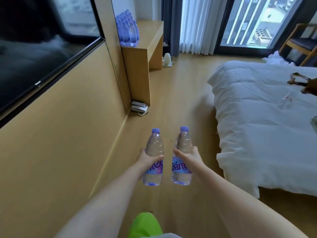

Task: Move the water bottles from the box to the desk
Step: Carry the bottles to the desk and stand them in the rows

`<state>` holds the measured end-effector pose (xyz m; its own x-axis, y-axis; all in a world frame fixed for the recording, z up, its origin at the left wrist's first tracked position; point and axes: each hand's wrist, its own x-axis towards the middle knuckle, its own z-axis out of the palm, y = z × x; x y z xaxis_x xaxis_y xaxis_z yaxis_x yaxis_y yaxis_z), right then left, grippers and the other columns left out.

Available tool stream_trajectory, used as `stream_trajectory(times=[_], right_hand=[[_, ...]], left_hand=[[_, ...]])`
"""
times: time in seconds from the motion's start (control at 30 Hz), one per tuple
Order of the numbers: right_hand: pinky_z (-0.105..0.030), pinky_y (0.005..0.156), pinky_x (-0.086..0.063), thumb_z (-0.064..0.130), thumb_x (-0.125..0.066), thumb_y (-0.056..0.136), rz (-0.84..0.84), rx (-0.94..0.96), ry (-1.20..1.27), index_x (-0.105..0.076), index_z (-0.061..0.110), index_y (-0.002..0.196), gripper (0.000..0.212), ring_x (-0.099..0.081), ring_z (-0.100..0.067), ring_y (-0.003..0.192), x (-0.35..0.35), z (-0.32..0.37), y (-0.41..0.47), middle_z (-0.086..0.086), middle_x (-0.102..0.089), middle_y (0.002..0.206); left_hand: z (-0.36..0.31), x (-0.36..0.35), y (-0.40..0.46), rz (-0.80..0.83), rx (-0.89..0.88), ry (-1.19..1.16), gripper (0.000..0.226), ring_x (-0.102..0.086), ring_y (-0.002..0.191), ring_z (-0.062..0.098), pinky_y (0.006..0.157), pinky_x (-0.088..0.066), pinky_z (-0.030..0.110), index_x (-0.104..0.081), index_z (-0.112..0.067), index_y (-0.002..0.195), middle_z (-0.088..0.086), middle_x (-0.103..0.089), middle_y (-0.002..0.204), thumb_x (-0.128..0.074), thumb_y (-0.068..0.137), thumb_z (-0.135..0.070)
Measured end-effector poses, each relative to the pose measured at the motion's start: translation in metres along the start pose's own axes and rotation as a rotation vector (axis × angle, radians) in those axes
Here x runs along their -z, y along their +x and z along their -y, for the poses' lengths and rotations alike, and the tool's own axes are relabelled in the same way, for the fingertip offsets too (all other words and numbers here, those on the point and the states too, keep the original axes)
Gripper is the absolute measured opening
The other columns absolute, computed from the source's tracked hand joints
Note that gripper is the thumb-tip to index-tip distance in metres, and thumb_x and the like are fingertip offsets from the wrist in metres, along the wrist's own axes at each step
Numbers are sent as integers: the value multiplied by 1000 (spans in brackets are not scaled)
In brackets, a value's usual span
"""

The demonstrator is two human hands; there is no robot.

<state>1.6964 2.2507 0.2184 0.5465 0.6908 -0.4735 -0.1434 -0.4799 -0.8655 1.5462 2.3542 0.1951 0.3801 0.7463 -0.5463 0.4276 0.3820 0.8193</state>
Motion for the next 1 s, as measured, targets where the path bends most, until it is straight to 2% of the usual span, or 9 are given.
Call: stream_trajectory(times=[0.17, 0.23, 0.3, 0.43, 0.53, 0.67, 0.77, 0.9, 1.0], right_hand=[[-35, 66, -60, 33, -80, 78, -14, -41, -23, -38, 7, 122, 67, -71, -24, 82, -4, 46, 121, -15, -64, 104], [-25, 52, -54, 35, -80, 77, -5, -36, -54, -34, 10, 120, 68, -70, -19, 75, -6, 74, 172, -12, -63, 100], [-22, 47, -51, 36, -80, 77, -7, -35, -62, -33, 11, 120, 69, -70, -17, 73, -9, 105, 223, -12, -64, 99], [-22, 48, -51, 37, -80, 76, -42, -5, -44, -36, 13, 119, 66, -70, -17, 74, -12, 168, 310, -10, -65, 98], [-22, 52, -52, 36, -81, 75, -65, 10, -34, -37, 16, 115, 62, -70, -15, 74, -8, 210, 368, -6, -64, 97], [-17, 46, -48, 31, -81, 74, -106, 44, 9, -39, 18, 114, 59, -68, -12, 73, 5, 247, 447, -3, -63, 97], [-18, 47, -49, 33, -81, 75, -85, 33, -9, -38, 16, 116, 61, -69, -13, 73, 21, 263, 510, -5, -63, 99], [-25, 53, -52, 33, -81, 75, -79, 40, -17, -36, 16, 117, 64, -70, -16, 73, 54, 294, 606, -7, -63, 99], [-27, 55, -54, 35, -81, 75, -53, 30, -47, -36, 15, 119, 65, -70, -17, 73, 79, 329, 671, -7, -64, 97]], left_hand=[[-60, 3, 111, -2, -7, 30, 67, -65, 94, 22, 86, -54, 40, -43, -16, 118, 4, -62, 106, -84, 67, -31], [-91, 7, 162, -7, -25, 38, 67, -64, 96, 23, 89, -53, 43, -42, -18, 117, 4, -61, 107, -84, 67, -32], [-126, 13, 211, -4, -39, 48, 66, -64, 96, 23, 88, -53, 41, -42, -18, 117, 4, -62, 107, -84, 67, -31], [-204, 23, 299, 17, -76, 49, 65, -64, 93, 21, 80, -52, 34, -43, -17, 118, 4, -63, 107, -84, 69, -28], [-255, 20, 352, 39, -89, 55, 57, -63, 83, 15, 71, -51, 30, -46, -19, 112, -2, -63, 94, -83, 70, -27], [-310, 3, 423, 63, -96, 79, 66, -63, 96, 22, 82, -51, 34, -44, -12, 124, 6, -62, 111, -82, 72, -25], [-341, -18, 480, 74, -74, 103, 69, -63, 93, 21, 78, -51, 33, -41, -12, 125, 6, -61, 110, -83, 71, -27], [-388, -52, 559, 20, -63, 143, 72, -63, 100, 26, 92, -52, 44, -42, -13, 121, 8, -61, 110, -84, 67, -34], [-432, -75, 615, -23, -50, 128, 73, -63, 104, 29, 94, -51, 47, -46, -8, 125, 13, -62, 115, -84, 68, -33]])
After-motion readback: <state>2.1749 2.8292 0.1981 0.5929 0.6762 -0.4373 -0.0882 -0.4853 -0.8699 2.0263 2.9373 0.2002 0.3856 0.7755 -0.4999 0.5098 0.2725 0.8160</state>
